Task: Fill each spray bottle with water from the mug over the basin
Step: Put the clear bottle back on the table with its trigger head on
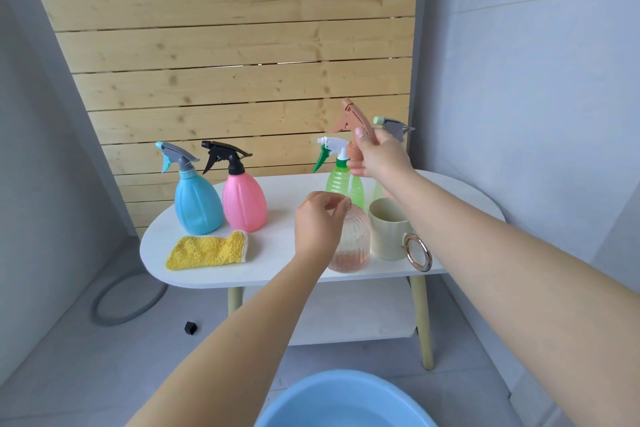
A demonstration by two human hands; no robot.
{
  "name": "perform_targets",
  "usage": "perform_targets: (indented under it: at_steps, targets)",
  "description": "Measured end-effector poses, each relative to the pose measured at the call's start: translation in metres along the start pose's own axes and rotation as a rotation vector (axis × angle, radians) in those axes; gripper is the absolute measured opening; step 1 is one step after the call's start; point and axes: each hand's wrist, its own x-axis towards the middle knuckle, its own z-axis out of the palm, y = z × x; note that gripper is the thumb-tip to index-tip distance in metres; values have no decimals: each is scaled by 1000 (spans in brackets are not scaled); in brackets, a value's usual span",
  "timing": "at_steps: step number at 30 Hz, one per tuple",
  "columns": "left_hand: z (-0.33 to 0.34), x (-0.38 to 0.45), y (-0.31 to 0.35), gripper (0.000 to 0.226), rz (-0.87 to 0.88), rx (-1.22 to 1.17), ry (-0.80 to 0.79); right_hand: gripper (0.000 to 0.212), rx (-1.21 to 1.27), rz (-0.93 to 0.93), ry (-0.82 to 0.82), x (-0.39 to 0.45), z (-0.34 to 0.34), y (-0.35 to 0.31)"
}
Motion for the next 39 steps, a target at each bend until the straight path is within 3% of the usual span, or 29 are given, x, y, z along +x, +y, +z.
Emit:
perform_targets:
  at_steps: [4, 10, 15, 18, 26, 32, 36, 39]
  targets:
    - [2, -2, -4, 20, -27, -46, 21, 25, -83, 65, -107, -13, 2, 16]
    - [14, -6, -11, 33, -163, -125, 65, 30, -424, 29, -265, -18, -2, 26]
    - [20, -10, -19, 38, -267, -240, 42, 17, -532, -3, -403, -16, -6, 22]
    - [20, -12, -20, 38, -268, -299, 62, 3, -656, -56, -411, -14, -5, 19]
    - [22, -14, -21, 37, -221, -356, 88, 15, -675, 43, -432, -6, 6, 6]
    - [18, -7, -13, 37, -232, -264, 49, 30, -986, 59, -415, 0, 11, -4]
    - [14, -5, -14, 37, -181, -174, -8, 37, -851, -108, -458, -1, 3, -19]
    - [13, -5, -13, 39, -177, -150, -32, 40, -1032, -377, -560, 6, -9, -33]
